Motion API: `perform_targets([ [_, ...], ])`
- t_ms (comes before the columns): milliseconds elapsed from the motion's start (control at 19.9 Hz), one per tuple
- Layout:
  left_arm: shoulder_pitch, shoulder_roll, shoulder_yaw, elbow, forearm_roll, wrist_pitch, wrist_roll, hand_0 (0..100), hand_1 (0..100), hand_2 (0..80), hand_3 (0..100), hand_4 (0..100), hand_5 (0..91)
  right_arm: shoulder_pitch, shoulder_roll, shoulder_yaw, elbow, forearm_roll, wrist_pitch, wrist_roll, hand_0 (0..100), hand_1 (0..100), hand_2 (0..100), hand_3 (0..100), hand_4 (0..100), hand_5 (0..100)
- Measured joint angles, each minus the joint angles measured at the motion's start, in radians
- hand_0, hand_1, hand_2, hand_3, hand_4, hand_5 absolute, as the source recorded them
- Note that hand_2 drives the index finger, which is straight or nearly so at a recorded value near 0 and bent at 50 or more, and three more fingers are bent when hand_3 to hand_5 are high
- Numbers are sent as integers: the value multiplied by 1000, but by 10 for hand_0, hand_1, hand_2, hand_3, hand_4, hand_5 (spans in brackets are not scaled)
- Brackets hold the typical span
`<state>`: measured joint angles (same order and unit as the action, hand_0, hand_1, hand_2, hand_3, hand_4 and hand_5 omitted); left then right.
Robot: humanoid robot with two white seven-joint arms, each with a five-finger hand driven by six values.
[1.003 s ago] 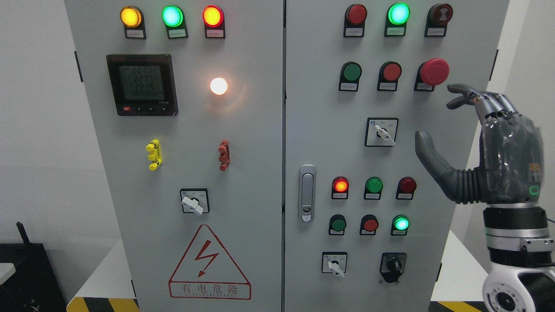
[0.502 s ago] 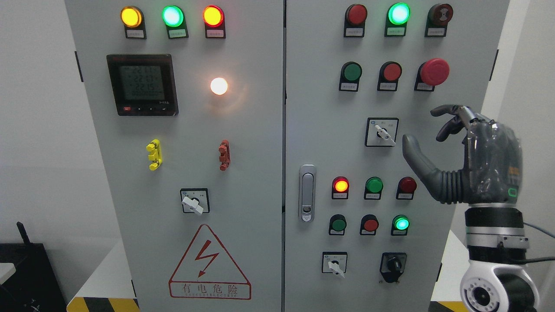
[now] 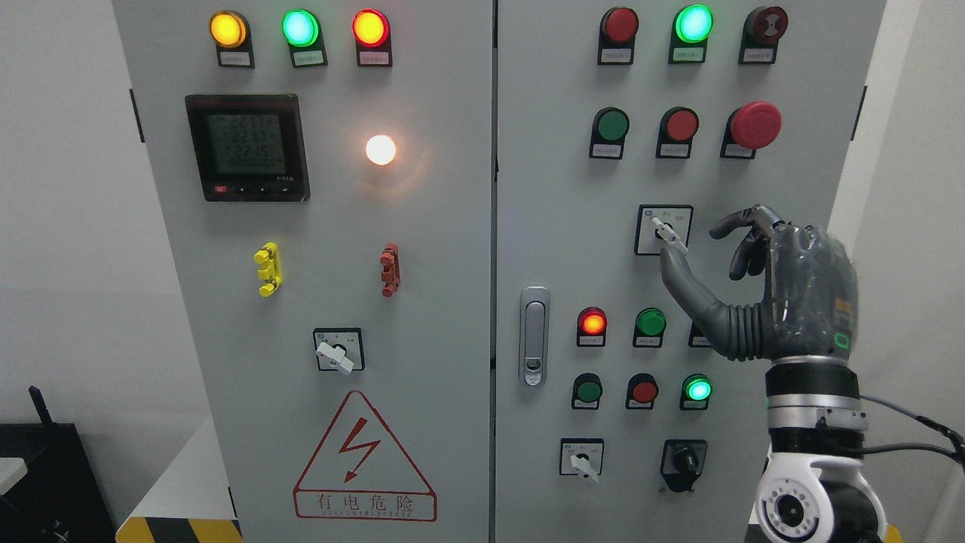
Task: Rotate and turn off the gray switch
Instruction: 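Move the right hand toward the upper gray rotary switch, then close the right hand's fingers around the gray switch knob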
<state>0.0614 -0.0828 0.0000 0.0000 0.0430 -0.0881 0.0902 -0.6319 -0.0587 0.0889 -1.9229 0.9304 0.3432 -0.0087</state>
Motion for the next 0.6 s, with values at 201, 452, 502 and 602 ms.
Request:
perform_targets([
  [201,0,0,0,0,0,0,-2,120,389,0,0,0,0,-7,5,12,7,1,10,3,45,324,532,894,909,1000],
  [452,0,0,0,0,0,0,1,120,389,0,0,0,0,-26,10,20,24,1,23,4,135,379,535,894,909,1000],
  [502,0,0,0,0,0,0,1,120,389,0,0,0,0,-28,10,21,27,1,25,4,143,385,537,894,909,1000],
  [602,0,0,0,0,0,0,2,120,389,0,0,0,0,-33,11,23,32,2,29,4,145,387,540,895,909,1000],
])
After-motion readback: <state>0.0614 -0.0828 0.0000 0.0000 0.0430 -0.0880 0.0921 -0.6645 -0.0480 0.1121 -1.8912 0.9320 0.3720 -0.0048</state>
